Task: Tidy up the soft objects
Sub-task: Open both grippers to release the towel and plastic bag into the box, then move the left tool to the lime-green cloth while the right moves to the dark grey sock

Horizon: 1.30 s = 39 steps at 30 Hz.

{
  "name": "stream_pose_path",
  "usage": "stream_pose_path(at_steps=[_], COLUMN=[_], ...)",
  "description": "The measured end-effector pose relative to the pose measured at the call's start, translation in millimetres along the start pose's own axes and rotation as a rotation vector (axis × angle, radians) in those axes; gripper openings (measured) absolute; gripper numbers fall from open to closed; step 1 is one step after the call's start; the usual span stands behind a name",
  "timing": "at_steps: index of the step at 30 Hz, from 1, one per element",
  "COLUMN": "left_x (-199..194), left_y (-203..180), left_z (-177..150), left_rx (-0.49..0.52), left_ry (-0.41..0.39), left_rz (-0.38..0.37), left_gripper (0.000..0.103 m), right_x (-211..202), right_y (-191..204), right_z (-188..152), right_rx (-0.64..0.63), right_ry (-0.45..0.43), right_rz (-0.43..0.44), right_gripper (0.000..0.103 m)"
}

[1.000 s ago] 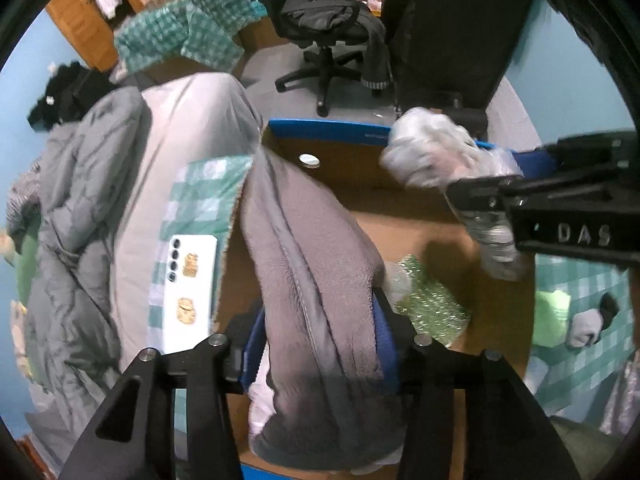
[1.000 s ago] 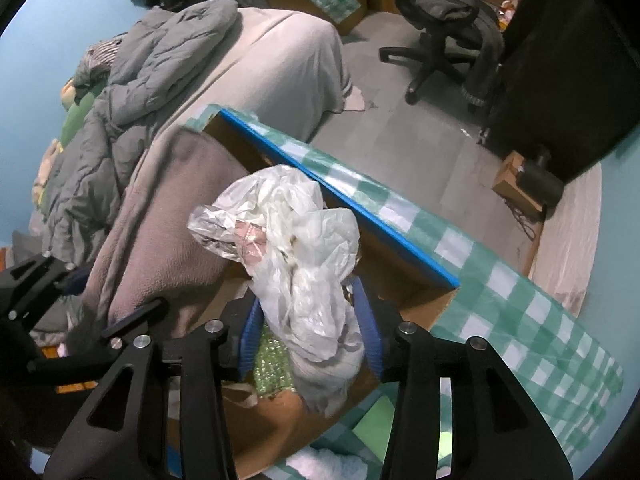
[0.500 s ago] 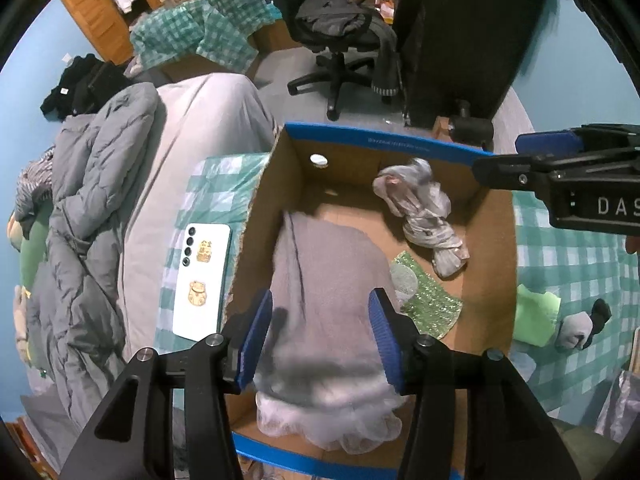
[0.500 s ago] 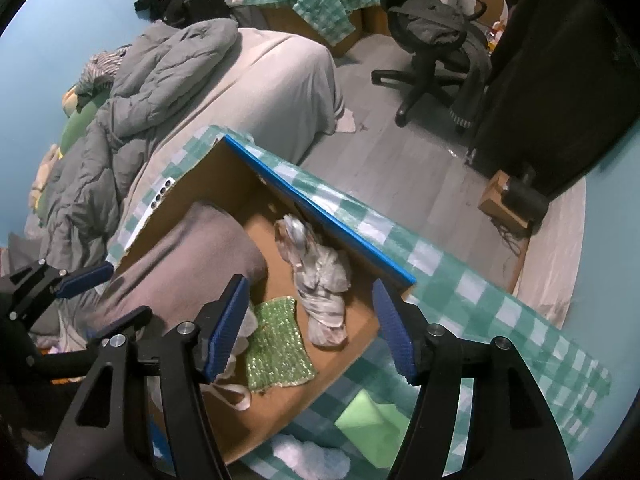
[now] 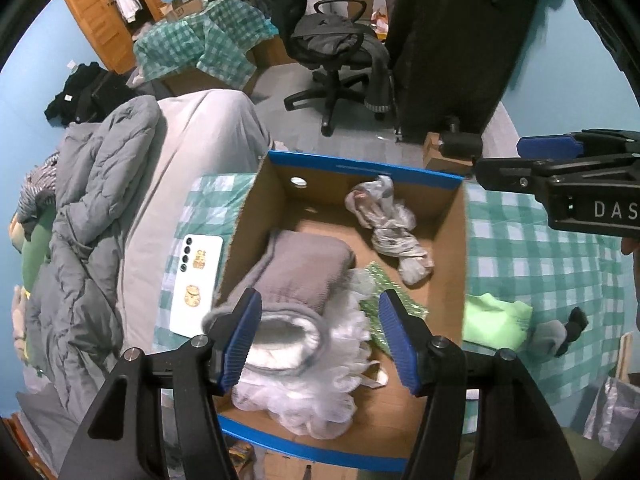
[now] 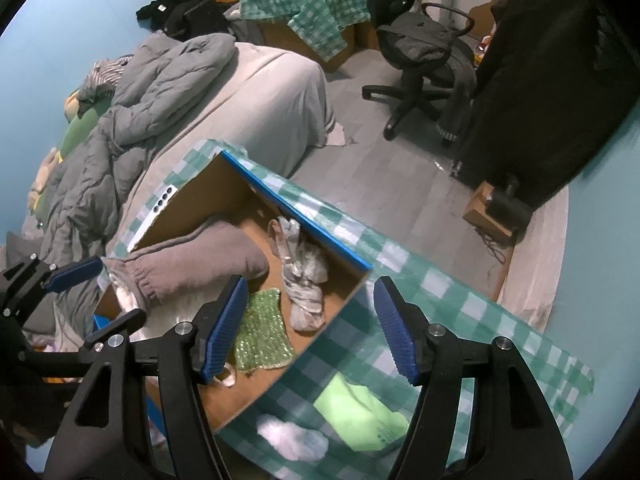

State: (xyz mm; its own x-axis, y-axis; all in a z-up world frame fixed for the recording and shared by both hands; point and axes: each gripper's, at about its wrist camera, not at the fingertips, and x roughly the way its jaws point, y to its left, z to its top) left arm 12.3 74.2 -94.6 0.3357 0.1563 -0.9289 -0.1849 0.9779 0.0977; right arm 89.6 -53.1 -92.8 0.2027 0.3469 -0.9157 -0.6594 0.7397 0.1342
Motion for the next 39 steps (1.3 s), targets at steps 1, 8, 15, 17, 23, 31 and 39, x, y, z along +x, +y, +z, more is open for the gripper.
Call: stream_pose_path(at_steps=[1, 8, 15, 17, 23, 31, 39], left_x=[-1, -6, -10, -11, -12, -12, -4], left_y=[-2, -26, -53, -61, -85, -119, -150], left_z=[0, -5, -11, -14, -19, -24, -26], left_rx=[-0.005, -0.003, 0.026, 0.035, 0.073, 0.139, 0.193], left_ry=[0.001, 0.026, 0.042, 0.047, 0.064, 0.087, 0.114], left_rz=[-0.008, -0.043, -0.085, -0.094, -0.12, -0.151, -0.188], left_gripper=[0.062, 0.062, 0.062, 0.062, 0.063, 0.063, 0.063], right_x=[-2, -23, -39, -42, -54, -67, -70], right_y=[-2, -19, -43, -49, -77, -106, -135], right_z=[-1, -16, -39, -46, -73, -111, -153], right_rx=[0.002, 0.023, 0.049, 0.057, 0.123, 0.193, 0.275], right_ry=[-0.001, -0.008, 0.0, 0.007, 0.022, 0.043, 0.087], right_rz=[-0.004, -0.032, -0.06, -0.07, -0.086, -0.118, -0.149], right_gripper=[0.067, 0.07, 0.07, 0.07, 0.07, 0.07, 0.07])
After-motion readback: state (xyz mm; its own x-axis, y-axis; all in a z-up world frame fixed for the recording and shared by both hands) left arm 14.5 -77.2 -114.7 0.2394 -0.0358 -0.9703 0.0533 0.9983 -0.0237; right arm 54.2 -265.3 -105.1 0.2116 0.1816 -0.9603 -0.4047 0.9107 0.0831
